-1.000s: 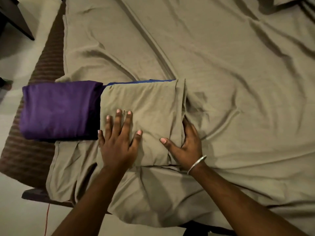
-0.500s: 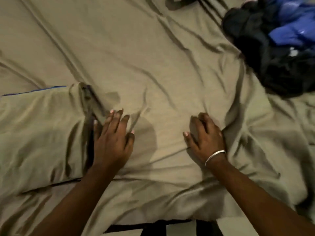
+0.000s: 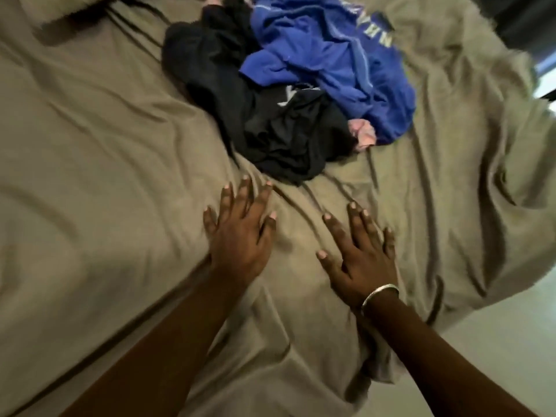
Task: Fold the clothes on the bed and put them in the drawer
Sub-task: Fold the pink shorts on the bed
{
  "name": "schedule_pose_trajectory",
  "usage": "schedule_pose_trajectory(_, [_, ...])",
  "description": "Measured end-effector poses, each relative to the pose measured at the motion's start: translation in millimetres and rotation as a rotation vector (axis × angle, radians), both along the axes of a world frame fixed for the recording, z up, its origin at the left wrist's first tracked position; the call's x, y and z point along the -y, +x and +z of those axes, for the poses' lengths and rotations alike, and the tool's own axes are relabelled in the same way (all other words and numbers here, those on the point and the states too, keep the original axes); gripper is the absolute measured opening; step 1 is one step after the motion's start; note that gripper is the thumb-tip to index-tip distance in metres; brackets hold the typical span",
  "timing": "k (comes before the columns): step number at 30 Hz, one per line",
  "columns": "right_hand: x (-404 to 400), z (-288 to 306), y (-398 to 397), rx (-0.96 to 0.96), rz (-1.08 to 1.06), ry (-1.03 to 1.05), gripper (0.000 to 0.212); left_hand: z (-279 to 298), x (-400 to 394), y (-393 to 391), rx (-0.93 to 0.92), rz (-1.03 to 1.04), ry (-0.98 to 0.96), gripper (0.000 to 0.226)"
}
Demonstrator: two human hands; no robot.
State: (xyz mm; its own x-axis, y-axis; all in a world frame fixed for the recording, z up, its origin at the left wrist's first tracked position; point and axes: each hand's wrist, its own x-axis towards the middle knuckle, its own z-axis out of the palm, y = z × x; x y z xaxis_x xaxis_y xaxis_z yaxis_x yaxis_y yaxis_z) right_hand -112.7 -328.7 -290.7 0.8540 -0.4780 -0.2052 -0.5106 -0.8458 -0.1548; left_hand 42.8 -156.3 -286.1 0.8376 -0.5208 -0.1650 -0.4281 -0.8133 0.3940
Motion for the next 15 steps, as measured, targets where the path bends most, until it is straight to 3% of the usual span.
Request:
schedule_pose_trajectory(3, [32,-4,-4,0.018,-0.038,-0.005,0.065,-21,37,0,0.07,0.138,0.094,0.066])
schedule_pose_trajectory(7, [46,-4,7,0.096,-0.173,0.014,0.057,-35,42,-4,0.143,0.159,0.131,0.068])
schedule_pose_trajectory(10, [50,2,47,0.324,-0.232,0.002,0.05,-41,44,-2,0.174,0.166,0.175,0.067])
schedule_pose_trajectory(13, [62,16,105,0.596,-0.04,0.096,0.043,-48,43,-4,0.189,0.161,0.198,0.068])
schedule_pose_trajectory(15, [67,22,142,0.637,0.101,0.199,0.052,-53,43,-4,0.202,0.16,0.197,0.067])
